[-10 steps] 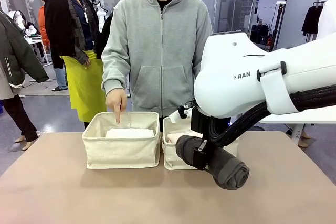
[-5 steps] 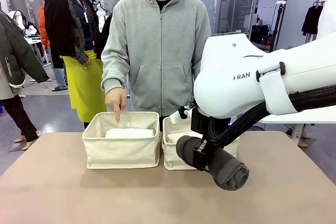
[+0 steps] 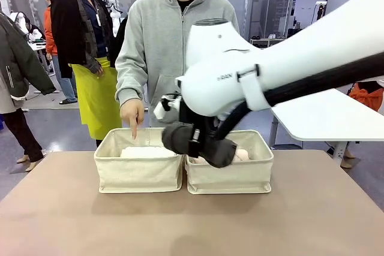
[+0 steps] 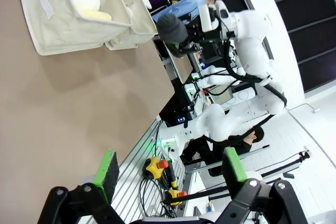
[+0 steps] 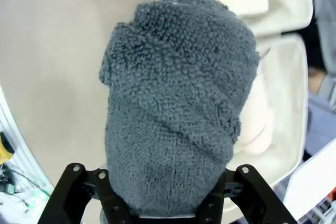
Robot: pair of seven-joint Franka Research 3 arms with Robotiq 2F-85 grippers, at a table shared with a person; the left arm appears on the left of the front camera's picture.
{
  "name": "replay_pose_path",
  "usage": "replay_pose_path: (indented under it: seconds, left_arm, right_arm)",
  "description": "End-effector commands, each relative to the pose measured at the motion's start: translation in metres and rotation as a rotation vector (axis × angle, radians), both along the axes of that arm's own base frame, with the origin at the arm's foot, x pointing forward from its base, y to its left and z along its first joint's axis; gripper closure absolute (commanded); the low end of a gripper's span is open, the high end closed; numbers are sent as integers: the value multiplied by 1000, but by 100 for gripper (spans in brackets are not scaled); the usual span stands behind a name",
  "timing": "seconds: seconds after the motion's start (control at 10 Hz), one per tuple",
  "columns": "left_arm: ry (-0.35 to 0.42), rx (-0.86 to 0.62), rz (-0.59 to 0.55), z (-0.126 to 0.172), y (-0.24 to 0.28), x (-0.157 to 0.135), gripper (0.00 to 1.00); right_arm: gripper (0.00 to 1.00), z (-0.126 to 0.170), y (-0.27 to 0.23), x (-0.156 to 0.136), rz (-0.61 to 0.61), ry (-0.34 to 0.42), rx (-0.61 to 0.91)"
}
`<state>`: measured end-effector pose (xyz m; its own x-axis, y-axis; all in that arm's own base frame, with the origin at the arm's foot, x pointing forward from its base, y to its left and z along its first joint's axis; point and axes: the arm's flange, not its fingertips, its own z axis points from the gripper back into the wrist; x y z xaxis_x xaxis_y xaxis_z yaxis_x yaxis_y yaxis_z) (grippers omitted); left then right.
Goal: Divide the towels into two baskets.
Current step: Pick up one hotel-folded towel from the bottom of the table and place it in the Fabric basket indicated by the person.
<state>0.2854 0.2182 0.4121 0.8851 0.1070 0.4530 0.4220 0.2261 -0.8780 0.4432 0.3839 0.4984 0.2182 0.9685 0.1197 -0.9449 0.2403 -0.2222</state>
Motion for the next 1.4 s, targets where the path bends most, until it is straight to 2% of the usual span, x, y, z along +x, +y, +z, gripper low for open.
replay_pose_path:
  seconds: [0.0, 0.4, 0.5, 0.7, 0.9, 1.3]
  left_arm:
    - [-16, -9, 0, 3, 1, -3, 0]
    - [-16, -9, 0, 3, 1, -3, 0]
    - [-16, -9, 0, 3, 1, -3, 0]
    - [-16, -9, 0, 3, 1, -3, 0]
    - [-16, -9, 0, 3, 1, -3, 0]
    - [-16, -9, 0, 3, 1, -3, 0]
  right_arm:
    - [67, 11, 36, 26, 155, -65, -50]
    - [67, 3, 99, 76, 248, -31, -93]
    - [67, -4, 116, 83, 301, -14, -63]
    - [67, -23, 147, 100, 414, -91, -88]
    - [67, -26, 163, 119, 443, -86, -50]
    - [67, -50, 186, 157, 425, -138, -146]
